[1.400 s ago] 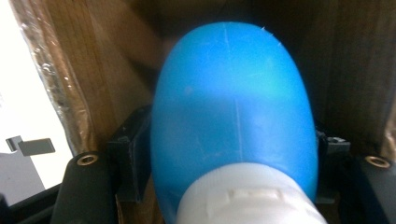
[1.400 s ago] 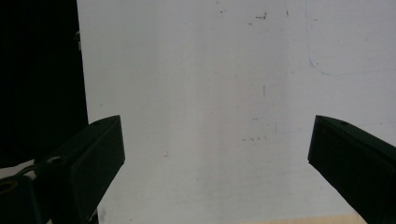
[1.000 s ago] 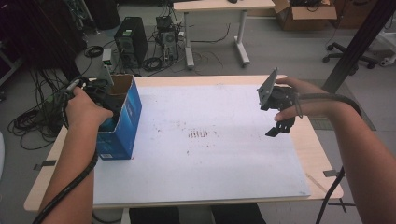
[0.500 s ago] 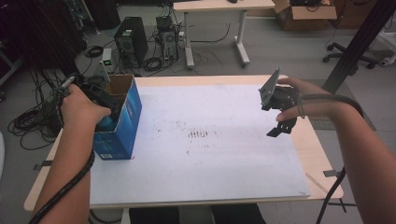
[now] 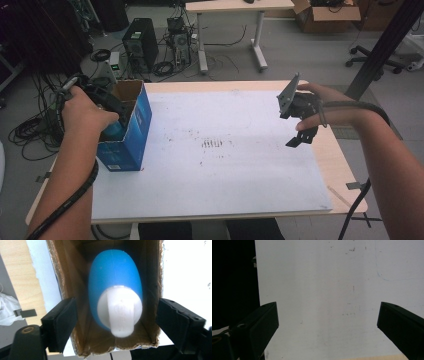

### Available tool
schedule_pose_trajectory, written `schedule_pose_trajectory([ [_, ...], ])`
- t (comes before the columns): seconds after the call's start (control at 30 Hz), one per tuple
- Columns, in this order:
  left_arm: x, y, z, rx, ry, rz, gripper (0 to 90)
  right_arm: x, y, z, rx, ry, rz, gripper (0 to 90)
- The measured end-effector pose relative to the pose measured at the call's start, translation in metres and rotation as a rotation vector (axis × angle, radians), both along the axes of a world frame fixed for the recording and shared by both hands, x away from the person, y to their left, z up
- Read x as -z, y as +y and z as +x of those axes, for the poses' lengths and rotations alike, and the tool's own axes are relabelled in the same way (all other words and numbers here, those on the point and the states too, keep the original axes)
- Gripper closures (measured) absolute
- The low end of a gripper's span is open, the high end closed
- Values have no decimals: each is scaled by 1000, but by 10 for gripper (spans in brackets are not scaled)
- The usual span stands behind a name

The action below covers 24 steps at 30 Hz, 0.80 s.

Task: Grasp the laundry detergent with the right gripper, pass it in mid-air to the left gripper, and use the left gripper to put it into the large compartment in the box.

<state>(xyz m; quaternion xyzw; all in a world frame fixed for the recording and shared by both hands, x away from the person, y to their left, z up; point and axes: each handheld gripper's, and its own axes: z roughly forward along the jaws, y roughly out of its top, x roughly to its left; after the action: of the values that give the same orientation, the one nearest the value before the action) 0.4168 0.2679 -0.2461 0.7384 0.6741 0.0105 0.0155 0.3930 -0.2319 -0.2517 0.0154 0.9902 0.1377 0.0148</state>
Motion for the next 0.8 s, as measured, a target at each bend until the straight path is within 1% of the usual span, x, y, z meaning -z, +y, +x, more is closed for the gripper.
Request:
schedule_pose_trajectory([
  [0.27,-9,-4,-2,11,-6,4,151,0,0,0,-4,4,0,39],
  [0.33,-13,-6,-2,18,-5,7,138,1,0,0,-3,3,0,37],
  [0.37,-15,-8,-3,23,-11,8,137,1,0,0,-6,4,1,39],
  [0.47,-23,-15,-4,47,-21,10,125,1,0,0,-3,3,4,39],
  [0.53,-28,-20,-5,69,-40,22,101,1,0,1,-4,4,4,39],
  [0.67,-37,-30,-7,96,-61,26,92,2,0,0,-6,6,6,39],
  [0.8,-43,-41,-7,129,-59,42,47,2,0,0,-7,6,5,39],
])
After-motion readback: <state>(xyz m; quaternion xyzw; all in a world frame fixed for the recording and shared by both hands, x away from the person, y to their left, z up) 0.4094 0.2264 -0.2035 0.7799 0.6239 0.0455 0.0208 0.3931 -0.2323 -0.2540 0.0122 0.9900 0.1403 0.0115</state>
